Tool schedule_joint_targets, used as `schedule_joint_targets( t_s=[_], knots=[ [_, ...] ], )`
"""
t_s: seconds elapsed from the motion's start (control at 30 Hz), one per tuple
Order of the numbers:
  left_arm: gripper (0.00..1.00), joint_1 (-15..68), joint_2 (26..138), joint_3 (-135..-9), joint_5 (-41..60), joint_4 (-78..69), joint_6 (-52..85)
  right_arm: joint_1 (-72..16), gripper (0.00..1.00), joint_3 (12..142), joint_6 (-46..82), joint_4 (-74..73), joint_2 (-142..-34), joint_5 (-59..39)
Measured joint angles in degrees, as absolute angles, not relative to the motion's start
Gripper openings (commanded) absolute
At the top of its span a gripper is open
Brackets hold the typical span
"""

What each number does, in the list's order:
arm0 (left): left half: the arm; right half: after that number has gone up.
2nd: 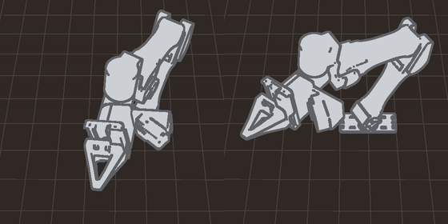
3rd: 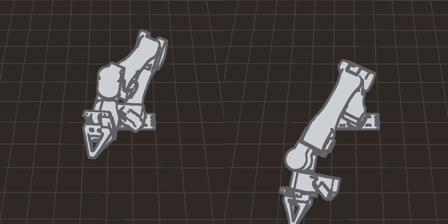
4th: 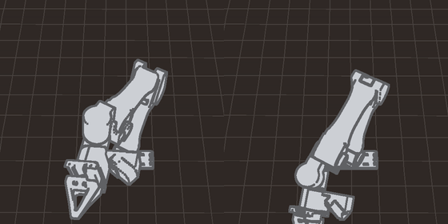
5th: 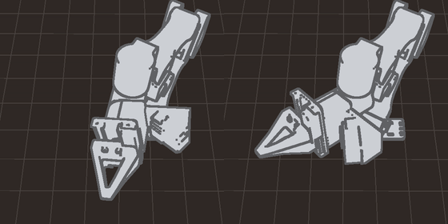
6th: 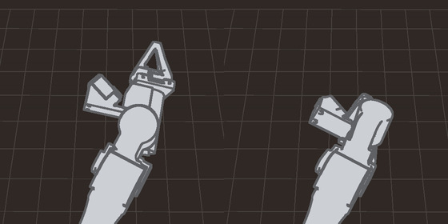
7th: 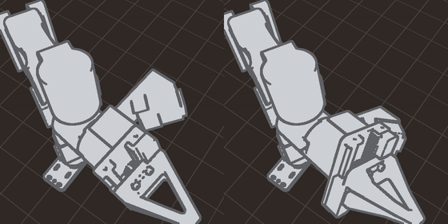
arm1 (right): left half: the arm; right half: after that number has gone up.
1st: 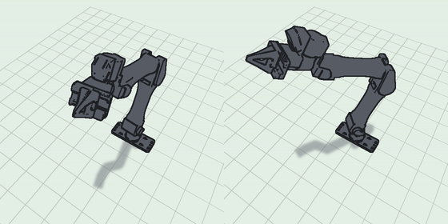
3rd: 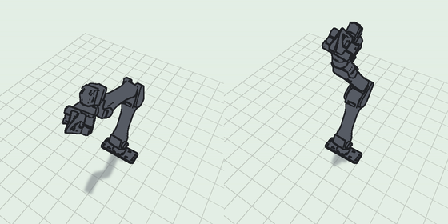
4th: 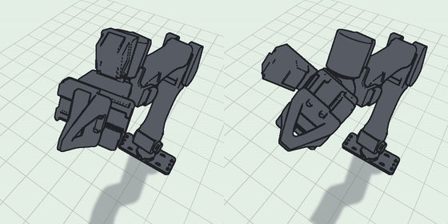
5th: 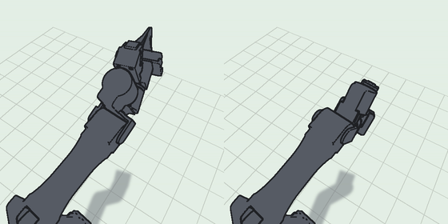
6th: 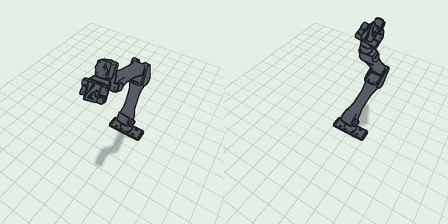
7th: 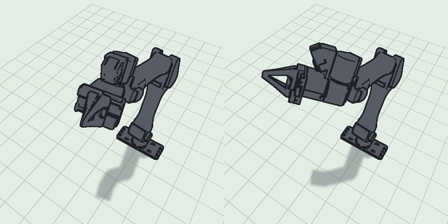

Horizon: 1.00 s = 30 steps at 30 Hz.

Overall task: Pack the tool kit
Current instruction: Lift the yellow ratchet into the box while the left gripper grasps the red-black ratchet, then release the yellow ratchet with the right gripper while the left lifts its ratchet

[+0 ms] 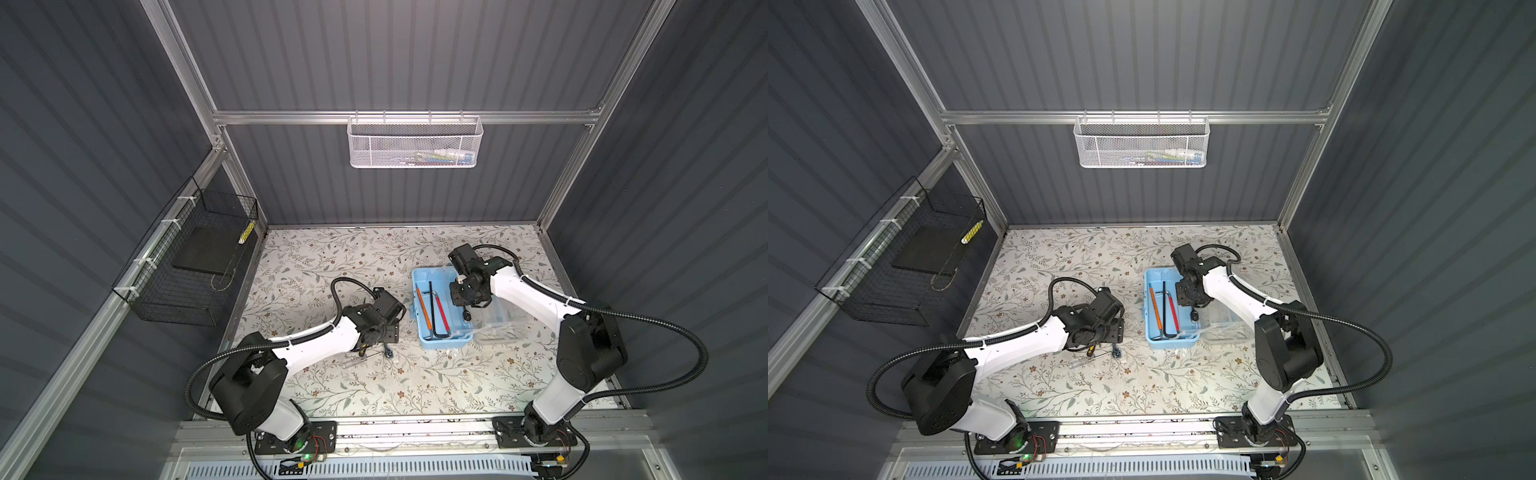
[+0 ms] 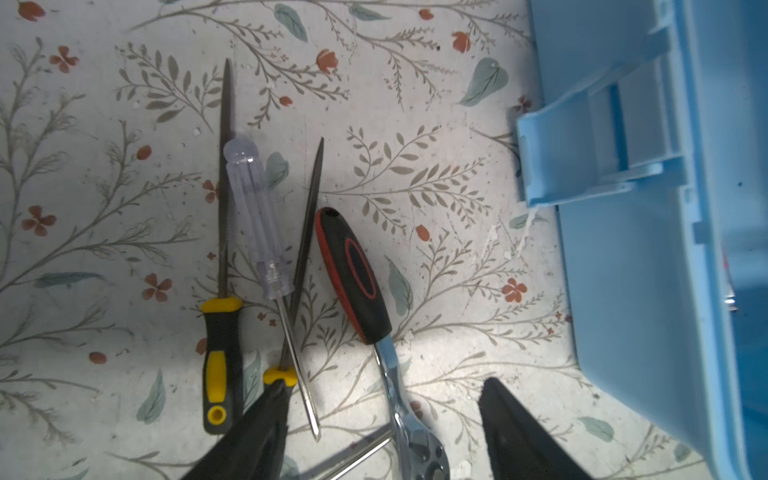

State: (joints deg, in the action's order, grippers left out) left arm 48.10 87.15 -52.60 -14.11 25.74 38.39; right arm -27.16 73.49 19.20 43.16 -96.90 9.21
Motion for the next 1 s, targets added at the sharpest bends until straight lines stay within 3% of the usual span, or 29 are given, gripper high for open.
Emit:
schedule_joint_targets(
  t_s=[0.1,0.33,0.7,1.0],
  knots=[
    [0.64,48.36,88.38,-52.60,-13.10,25.76,39.05,-27.09,0.39,73.49,19.29,42.74,-96.82,9.15],
    [0.56,48.73,90.85,-52.60,-11.27,25.67,39.90,-27.09,0.50,73.49,19.25,42.41,-95.42,8.99],
    [0.40,48.73,95.53,-52.66,-10.26,23.03,40.69,-27.09,0.56,73.45,19.46,41.52,-88.40,8.97],
    [0.19,48.71,97.41,-53.65,-11.16,20.45,40.16,-27.09,0.56,71.64,19.46,41.65,-85.62,9.06]
  ],
)
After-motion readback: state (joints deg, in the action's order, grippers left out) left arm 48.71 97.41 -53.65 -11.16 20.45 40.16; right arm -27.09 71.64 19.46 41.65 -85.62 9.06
